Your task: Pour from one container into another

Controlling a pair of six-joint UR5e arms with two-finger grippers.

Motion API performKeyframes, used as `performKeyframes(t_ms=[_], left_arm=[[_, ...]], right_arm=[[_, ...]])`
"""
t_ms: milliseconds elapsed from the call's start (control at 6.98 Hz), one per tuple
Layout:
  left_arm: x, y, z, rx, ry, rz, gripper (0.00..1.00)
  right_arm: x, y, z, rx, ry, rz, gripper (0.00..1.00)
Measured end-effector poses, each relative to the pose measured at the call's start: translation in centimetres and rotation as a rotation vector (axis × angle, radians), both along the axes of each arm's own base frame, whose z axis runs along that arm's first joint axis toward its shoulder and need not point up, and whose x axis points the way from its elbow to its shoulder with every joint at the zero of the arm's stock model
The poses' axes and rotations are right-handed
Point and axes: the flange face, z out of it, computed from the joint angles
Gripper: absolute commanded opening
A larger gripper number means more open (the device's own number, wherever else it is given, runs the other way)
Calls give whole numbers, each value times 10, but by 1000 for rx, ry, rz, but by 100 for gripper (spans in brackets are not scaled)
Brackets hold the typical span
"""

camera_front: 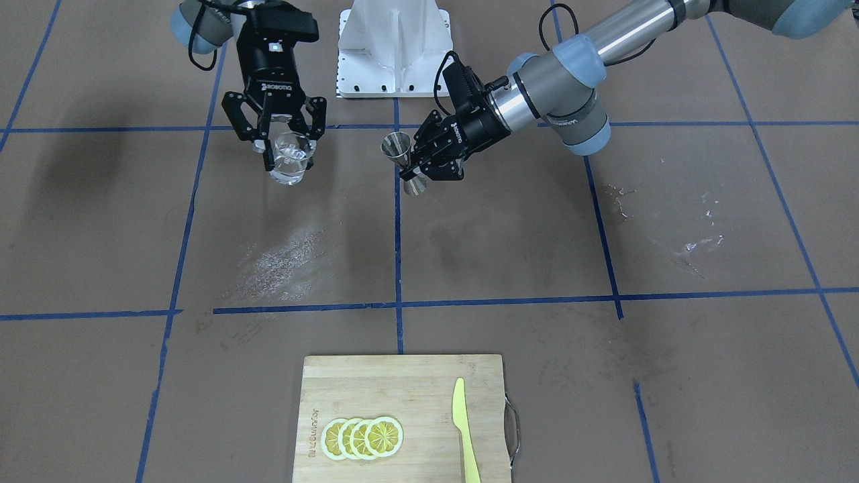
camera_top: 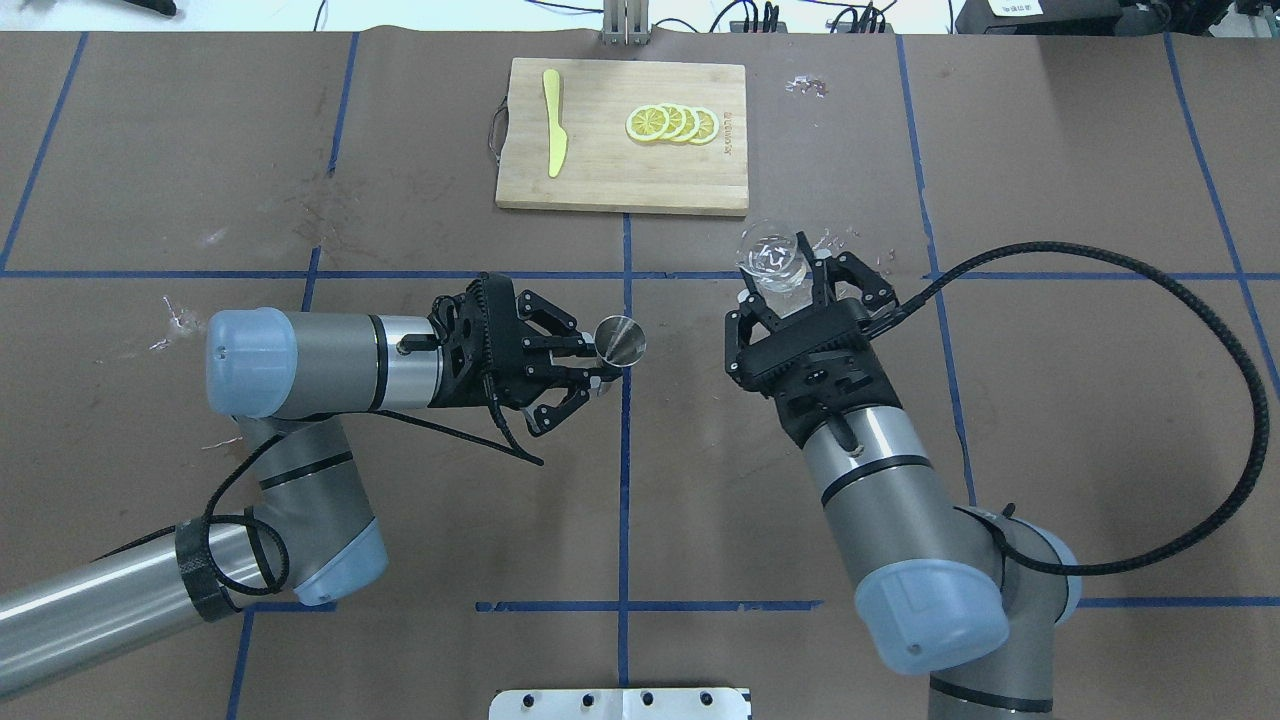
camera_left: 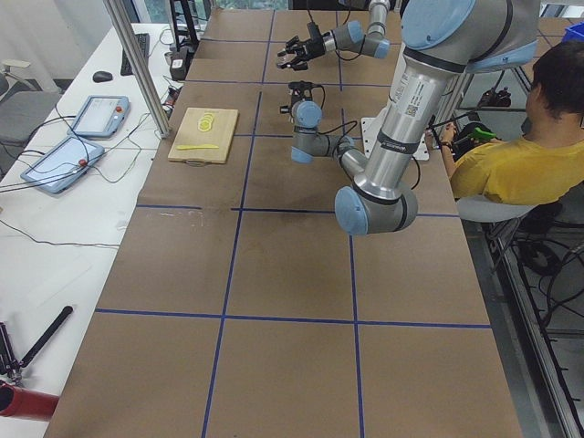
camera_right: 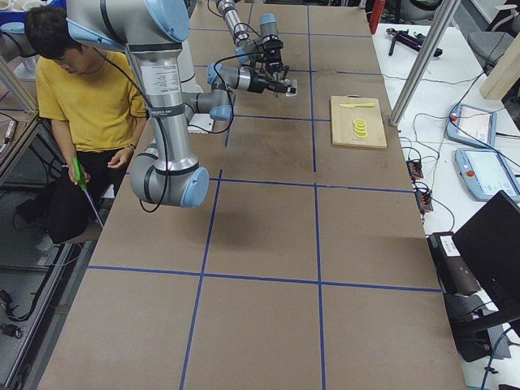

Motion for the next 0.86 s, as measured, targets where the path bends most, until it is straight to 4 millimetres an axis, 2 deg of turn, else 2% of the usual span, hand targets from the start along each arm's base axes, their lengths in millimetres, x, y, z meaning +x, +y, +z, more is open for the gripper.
performKeyframes(t_ms=[287,860], left_arm=[[0,0,-1,-1,1,-3,0],[1,-1,-2,-1,2,-5,0]], right_arm=[[-21,15,-31,0,45,-4,0],[-43,19,-55,-11,188,5,0]])
